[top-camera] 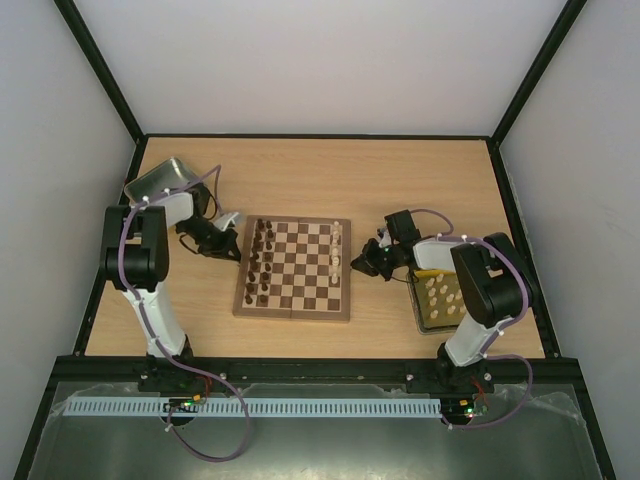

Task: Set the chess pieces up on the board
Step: Move the chessboard to the center of the board.

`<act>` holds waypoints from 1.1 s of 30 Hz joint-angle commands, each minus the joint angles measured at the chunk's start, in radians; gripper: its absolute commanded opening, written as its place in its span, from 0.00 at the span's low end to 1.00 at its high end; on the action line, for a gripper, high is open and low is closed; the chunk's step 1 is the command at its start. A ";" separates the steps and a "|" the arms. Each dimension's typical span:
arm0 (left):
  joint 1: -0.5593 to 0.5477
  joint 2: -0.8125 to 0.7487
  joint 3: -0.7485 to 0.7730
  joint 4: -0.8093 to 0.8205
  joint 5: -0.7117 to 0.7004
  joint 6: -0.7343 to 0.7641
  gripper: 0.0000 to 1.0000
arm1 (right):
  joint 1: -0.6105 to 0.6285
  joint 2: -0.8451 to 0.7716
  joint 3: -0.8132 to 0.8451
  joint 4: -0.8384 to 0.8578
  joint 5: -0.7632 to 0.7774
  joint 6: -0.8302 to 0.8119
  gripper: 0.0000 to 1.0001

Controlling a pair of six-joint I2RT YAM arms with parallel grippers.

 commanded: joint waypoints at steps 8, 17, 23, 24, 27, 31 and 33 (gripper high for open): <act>-0.055 -0.076 -0.044 -0.050 0.076 0.028 0.02 | 0.029 -0.003 -0.041 -0.128 0.050 -0.007 0.02; -0.129 -0.071 -0.041 -0.050 0.078 0.010 0.02 | 0.022 -0.055 -0.046 -0.208 0.106 -0.037 0.02; -0.163 -0.084 -0.057 -0.036 0.078 -0.008 0.02 | 0.000 -0.068 -0.056 -0.250 0.126 -0.067 0.02; -0.167 -0.085 -0.059 -0.036 0.080 -0.009 0.02 | -0.004 -0.071 -0.055 -0.258 0.131 -0.072 0.02; -0.178 -0.092 -0.064 -0.037 0.084 -0.010 0.02 | -0.019 -0.073 -0.049 -0.281 0.139 -0.092 0.02; -0.189 -0.100 -0.072 -0.034 0.089 -0.012 0.02 | -0.040 -0.068 -0.032 -0.312 0.154 -0.119 0.02; -0.193 -0.102 -0.076 -0.028 0.084 -0.016 0.02 | -0.050 -0.067 -0.027 -0.319 0.154 -0.124 0.02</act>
